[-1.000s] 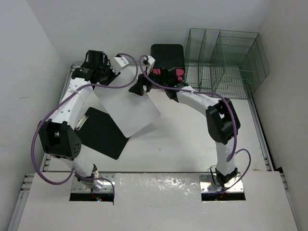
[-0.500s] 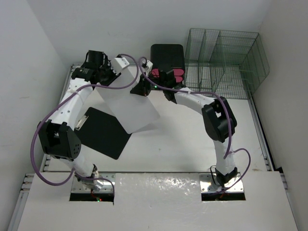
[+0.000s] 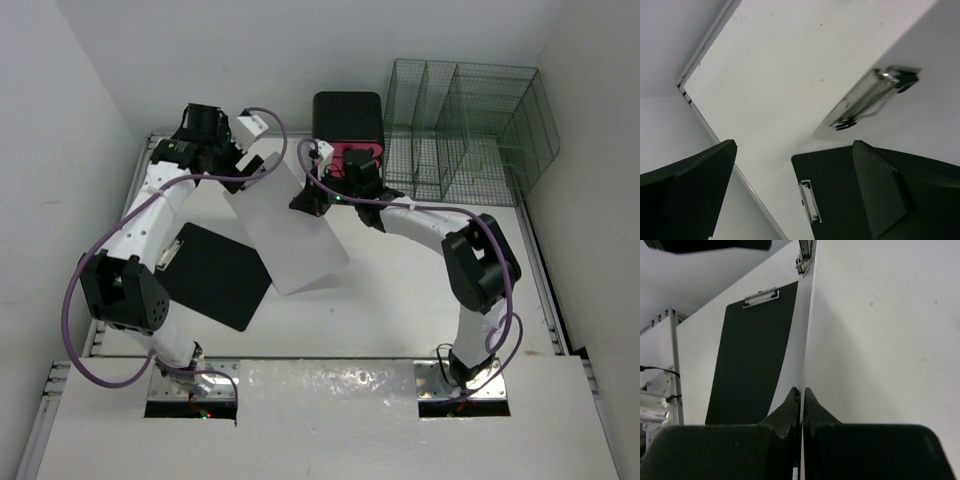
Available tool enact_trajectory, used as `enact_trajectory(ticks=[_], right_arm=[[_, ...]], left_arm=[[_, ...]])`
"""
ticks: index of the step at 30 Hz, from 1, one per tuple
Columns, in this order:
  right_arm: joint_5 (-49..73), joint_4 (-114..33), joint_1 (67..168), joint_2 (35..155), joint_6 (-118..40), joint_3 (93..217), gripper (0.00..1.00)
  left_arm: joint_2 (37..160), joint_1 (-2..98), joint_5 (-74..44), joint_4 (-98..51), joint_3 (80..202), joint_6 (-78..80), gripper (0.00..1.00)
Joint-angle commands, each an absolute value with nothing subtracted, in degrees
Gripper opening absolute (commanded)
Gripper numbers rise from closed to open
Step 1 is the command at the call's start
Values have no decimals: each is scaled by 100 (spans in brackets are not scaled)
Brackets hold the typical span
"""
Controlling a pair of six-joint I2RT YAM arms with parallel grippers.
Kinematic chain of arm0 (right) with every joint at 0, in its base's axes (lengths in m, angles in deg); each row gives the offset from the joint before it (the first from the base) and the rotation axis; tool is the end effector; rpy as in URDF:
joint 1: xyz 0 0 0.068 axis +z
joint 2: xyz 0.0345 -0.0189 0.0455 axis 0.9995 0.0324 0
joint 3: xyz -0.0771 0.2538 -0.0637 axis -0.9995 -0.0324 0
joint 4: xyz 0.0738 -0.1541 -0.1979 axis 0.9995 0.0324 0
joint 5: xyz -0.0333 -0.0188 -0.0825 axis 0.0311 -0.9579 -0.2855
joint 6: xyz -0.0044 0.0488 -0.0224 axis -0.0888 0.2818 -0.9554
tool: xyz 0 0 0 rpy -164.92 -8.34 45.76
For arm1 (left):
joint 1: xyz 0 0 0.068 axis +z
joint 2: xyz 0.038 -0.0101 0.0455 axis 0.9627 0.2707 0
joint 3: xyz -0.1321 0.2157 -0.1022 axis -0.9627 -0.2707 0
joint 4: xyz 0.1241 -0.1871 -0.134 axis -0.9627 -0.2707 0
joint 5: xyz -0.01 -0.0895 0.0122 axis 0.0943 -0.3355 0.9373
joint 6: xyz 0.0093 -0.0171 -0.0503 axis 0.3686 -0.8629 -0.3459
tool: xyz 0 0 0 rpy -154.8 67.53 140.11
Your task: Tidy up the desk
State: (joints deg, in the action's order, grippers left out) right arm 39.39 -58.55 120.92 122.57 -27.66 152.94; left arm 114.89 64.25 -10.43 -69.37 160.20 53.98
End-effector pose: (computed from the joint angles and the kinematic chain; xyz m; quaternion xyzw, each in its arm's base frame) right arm 0.3569 0.2539 0.2407 -0.2742 0.7412 0.4597 0.4051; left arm 0.3477 -0.0637 0.3583 0.4107 0.8252 0.0777 0.3800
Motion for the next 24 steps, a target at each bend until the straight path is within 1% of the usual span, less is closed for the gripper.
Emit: enact_trajectory(ticks=[1,5,12,16,24], right_arm=[[3638,-6041,12084,11776,-3177,15110,0],[3542,-6032,12014,11468,-3186,14917,0],[3155,-6014,11741,10598,-3247,14688,0],[3067,-5909,11671,10176,-3335,14749,0],[2436,-5786,11364,9632,-3379,14952,0]], left_arm=[[11128,6436,-750,-6939,16388,4897,99],[11110,6629,-529,-6913,16529,4439,100],[11101,7771,-1092,-6519,16389,3648,100],[11092,7799,-1056,-6324,15976,3621,100],[11101,7799,-1127,-6201,15817,3639,100]])
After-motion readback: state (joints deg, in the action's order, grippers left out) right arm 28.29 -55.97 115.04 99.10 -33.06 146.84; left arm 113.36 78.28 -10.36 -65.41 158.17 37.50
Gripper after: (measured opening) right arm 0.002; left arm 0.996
